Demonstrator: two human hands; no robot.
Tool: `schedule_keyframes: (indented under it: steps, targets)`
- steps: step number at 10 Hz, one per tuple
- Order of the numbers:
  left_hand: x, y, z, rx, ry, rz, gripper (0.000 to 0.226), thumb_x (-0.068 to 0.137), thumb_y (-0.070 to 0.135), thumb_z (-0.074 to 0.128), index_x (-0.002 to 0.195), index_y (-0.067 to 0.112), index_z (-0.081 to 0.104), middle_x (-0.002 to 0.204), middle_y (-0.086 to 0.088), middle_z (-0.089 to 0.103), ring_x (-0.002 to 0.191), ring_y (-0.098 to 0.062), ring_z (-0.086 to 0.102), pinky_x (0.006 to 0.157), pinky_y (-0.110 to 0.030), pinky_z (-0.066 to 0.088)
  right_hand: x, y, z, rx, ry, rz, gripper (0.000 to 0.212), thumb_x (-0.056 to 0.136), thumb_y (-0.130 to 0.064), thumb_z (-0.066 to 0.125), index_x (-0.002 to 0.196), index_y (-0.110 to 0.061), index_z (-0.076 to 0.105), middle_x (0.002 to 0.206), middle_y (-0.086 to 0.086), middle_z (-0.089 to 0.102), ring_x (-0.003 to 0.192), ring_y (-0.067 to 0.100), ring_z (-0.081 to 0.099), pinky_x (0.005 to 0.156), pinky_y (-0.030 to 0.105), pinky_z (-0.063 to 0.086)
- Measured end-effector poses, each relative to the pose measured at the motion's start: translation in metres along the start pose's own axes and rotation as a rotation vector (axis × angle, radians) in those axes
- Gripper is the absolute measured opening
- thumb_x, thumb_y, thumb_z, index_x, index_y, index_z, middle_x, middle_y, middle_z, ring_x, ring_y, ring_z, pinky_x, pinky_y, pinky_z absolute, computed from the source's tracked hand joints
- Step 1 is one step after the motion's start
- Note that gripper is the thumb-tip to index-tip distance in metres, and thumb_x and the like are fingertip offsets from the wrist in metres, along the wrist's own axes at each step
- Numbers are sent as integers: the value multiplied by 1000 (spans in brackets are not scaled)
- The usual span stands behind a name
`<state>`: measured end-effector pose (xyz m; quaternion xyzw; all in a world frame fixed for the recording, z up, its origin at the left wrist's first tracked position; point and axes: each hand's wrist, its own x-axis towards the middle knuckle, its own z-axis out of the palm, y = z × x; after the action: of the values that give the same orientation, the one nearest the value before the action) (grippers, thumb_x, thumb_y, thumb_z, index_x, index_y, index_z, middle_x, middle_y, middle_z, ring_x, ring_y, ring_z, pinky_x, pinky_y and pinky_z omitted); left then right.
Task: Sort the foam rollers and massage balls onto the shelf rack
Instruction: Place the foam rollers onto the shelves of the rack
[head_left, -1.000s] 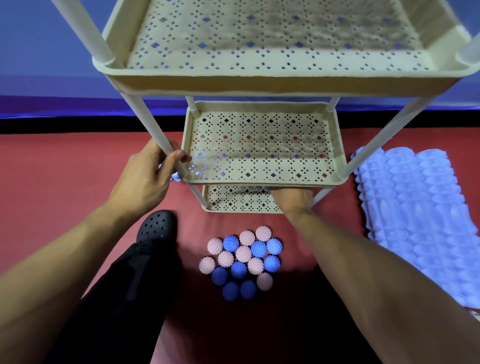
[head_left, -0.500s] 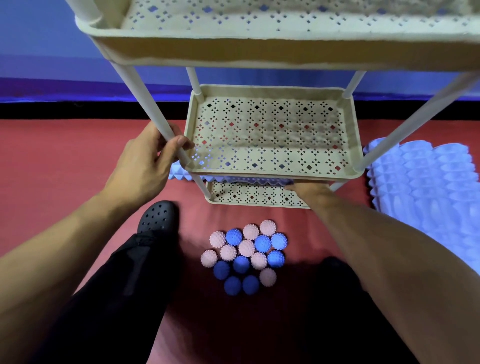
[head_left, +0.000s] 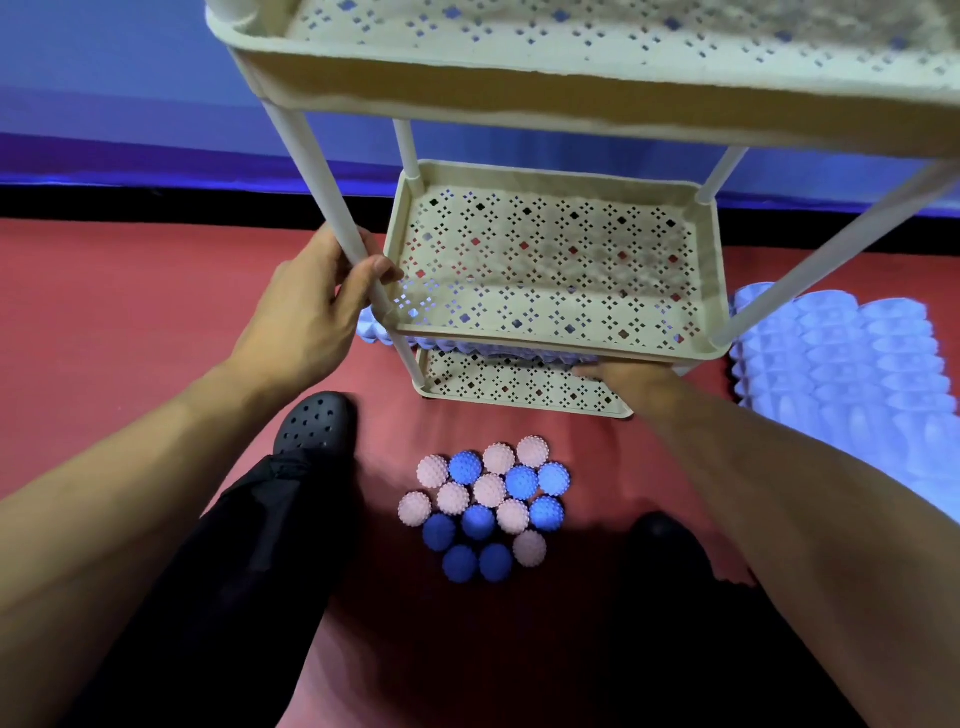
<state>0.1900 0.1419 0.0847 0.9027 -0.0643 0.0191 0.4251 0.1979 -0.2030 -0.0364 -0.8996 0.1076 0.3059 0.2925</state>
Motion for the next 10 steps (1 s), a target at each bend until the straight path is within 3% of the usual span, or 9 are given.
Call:
schedule_keyframes:
  steps: [1,2,3,4,5,7,8,9,10]
  targets:
    - [-1,0,1,-7,1,-7,11,102,42,47,100,32,52,98,17,73,96,-13,71,89,-51,58,13,7,9,-117,-39,3,47,95,-32,67,135,-10,60,140,11,60,76,4,52,51,4,39]
    - [0,3,1,3,-1,-5,9,102,43,48,104,36,52,99,20,72,97,-7,70,91,-42,57,6,1,11,-157,48,45,63,93,-47,66,146,-16,50,153,10,48,110,13,59,91,13,48]
    - [-6,11,1,18,-36,-23,17,102,45,50,118,42,47,106,37,62,101,13,60,87,-12,48,-13,-14,16,-670,290,-209,79,92,-58,60,154,-17,34,162,11,31,149,32,30,123,48,23]
    - [-26,13,10,-16,-41,-185,43,100,41,56,136,25,39,123,24,56,114,-1,58,98,-27,48,-47,-14,10,-645,214,-364,77,89,-61,61,149,-22,33,154,7,43,138,32,47,113,49,39]
    - [-57,19,25,127,-109,-409,55,97,46,57,136,10,42,133,-8,50,121,-26,55,104,-45,45,-80,4,-11,-760,105,-493,84,93,-63,51,159,-24,16,163,2,30,146,26,37,120,43,30]
    - [-90,70,82,324,-332,-197,59,97,54,53,139,12,47,141,-13,49,133,-33,47,114,-44,36,-143,72,-94,-882,73,-510,78,95,-62,50,158,-23,26,167,1,22,150,21,30,120,34,24]
    - [-96,103,123,408,-393,-92,62,98,54,51,143,11,44,144,-11,48,138,-33,43,116,-43,29,-164,111,-122,-850,92,-386,72,95,-63,50,153,-22,34,163,2,28,143,26,40,114,38,35]
    - [-99,127,161,403,-417,-64,62,98,53,52,143,10,46,142,-11,50,130,-31,49,110,-41,35,-172,155,-125,-738,64,-137,80,95,-66,47,159,-22,25,167,2,19,146,28,35,113,42,37]
    - [-105,133,190,350,-447,-121,61,98,54,50,143,13,45,144,-9,48,130,-32,49,108,-45,40,-169,198,-110,-375,48,112,91,91,-64,58,160,-19,19,166,6,20,145,28,37,113,43,38]
